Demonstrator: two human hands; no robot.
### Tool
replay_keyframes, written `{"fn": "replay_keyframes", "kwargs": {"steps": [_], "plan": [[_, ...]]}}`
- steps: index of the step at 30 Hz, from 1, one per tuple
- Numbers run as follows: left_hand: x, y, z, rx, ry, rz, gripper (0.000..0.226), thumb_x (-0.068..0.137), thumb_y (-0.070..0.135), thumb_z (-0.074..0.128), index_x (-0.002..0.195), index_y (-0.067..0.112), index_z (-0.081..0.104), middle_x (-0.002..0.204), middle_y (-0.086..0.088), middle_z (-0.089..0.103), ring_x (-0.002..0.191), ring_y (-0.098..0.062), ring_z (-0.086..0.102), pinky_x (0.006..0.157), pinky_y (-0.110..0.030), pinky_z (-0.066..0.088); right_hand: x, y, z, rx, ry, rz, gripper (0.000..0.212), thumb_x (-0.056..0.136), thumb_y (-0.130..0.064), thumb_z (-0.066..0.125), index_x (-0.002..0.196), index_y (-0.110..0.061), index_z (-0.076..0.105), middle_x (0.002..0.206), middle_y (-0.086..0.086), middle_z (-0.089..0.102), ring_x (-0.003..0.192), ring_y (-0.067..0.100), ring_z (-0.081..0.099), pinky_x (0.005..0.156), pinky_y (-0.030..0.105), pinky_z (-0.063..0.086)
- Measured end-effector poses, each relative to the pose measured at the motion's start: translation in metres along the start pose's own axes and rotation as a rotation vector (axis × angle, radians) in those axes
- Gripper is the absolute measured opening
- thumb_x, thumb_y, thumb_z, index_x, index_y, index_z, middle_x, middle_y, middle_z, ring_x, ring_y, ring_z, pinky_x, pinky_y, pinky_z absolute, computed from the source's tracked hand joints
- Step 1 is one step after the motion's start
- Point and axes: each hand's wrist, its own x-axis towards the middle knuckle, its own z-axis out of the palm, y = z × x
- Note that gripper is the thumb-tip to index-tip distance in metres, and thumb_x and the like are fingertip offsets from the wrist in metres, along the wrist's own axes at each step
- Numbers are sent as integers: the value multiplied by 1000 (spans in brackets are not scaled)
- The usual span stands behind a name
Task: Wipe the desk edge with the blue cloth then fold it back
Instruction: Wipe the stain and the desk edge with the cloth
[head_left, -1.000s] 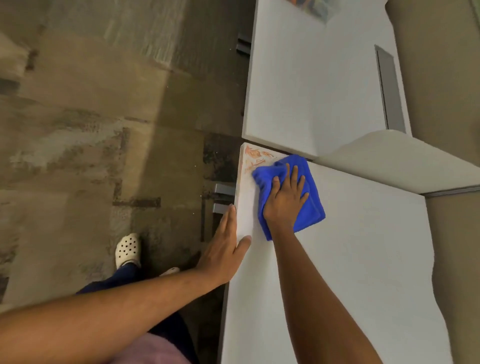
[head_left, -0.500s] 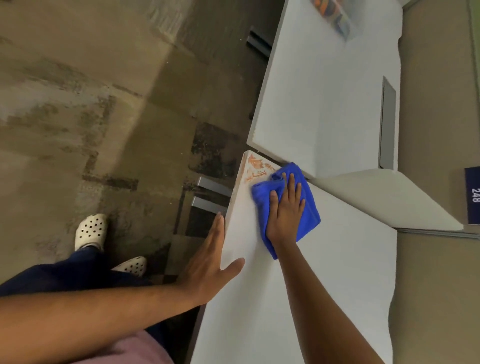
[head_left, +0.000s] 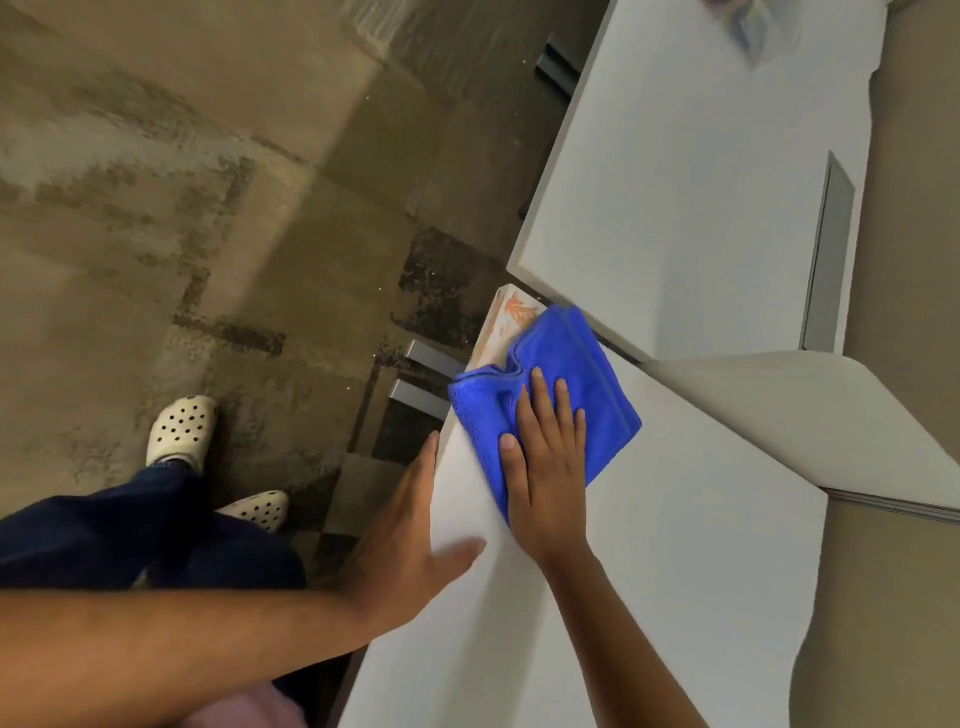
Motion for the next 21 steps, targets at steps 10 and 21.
{"fn": "replay_keyframes", "kwargs": {"steps": [10, 21], "plan": [[2, 4, -2, -21, 20, -27, 116, 79, 63, 74, 141, 68, -23, 149, 30, 21, 130, 5, 33, 104, -23, 37, 86, -25, -9, -26, 83, 488, 96, 87, -87, 14, 165, -33, -3, 176, -1, 2, 162, 31, -1, 127, 62, 0], [3, 5, -2, -15, -12, 0, 117, 82, 57, 77, 146, 58, -21, 159, 29, 11, 138, 13, 22, 113, -17, 30, 1, -2, -4, 188, 41, 108, 54, 109, -51, 31, 161, -35, 28, 167, -26, 22, 159, 5, 16, 132, 34, 10]]}}
